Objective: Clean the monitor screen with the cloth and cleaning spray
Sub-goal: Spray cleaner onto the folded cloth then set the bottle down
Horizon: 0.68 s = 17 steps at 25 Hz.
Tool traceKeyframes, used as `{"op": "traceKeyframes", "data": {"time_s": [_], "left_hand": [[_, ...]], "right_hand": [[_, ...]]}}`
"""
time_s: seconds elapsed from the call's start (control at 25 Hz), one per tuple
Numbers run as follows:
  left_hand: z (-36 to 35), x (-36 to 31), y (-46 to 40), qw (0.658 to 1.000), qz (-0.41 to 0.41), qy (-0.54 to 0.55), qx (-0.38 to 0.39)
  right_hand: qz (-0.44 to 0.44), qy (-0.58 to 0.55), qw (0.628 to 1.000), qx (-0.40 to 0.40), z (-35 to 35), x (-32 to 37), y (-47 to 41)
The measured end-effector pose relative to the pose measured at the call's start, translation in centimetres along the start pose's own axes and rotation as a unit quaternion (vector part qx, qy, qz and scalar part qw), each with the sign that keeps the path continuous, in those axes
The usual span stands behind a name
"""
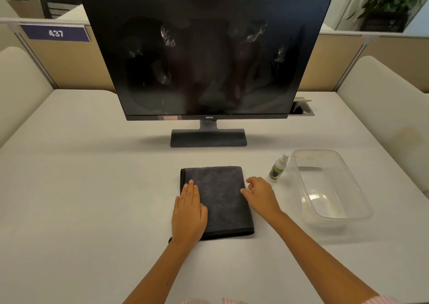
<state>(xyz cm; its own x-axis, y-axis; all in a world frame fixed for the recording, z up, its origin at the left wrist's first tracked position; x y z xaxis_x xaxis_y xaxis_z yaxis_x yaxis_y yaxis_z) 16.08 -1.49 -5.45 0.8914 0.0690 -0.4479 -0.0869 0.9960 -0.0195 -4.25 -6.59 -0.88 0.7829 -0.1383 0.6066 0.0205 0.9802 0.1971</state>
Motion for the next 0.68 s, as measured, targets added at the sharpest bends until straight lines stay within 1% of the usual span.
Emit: {"op": "traceKeyframes", "data": {"time_s": [0.08,0.12,0.2,0.28,0.44,0.52,0.68], "left_hand": [[0.0,0.0,0.0,1.0,0.001,0.001,-0.003],[0.0,0.0,0.0,1.0,0.001,0.001,-0.005],[0.0,0.0,0.0,1.0,0.003,0.0,-0.007],[0.0,0.1,-0.1,1.0,0.005,0.006,-0.006],[0.1,0.1,0.0,1.0,0.003,0.012,-0.002],[0.2,0.1,0.0,1.0,0.001,0.016,-0.006],[0.5,0.4,0.1,1.0,-0.015,0.023,-0.003]], "right_hand": [[-0.063,-0.014,0.998,0.026,-0.7,-0.2,-0.1],[-0.092,-0.048,0.994,0.04,-0.8,-0.3,-0.3],[-0.141,-0.152,0.976,0.071,-0.8,-0.6,-0.4],[-0.164,-0.227,0.954,0.107,-0.5,-0.6,-0.5],[-0.151,-0.273,0.937,0.159,-0.6,-0.3,-0.4],[-0.132,-0.296,0.933,0.155,-0.5,0.1,-0.3],[-0.088,-0.325,0.934,0.12,0.6,1.7,-0.2]]}}
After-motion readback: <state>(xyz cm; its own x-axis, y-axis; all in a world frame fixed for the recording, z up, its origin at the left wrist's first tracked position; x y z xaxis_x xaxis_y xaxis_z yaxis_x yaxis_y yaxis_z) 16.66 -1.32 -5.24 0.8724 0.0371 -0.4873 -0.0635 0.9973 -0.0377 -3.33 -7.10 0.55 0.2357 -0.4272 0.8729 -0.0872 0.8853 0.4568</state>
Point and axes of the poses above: each hand's wrist, its own y-axis away from the middle knuckle, its own z-axis out of the back of the hand, x = y × z, the point moved 5 cm from there along -y, towards the middle knuckle, and after that the axes turned 1 degree about x, right-handed, at the moved point
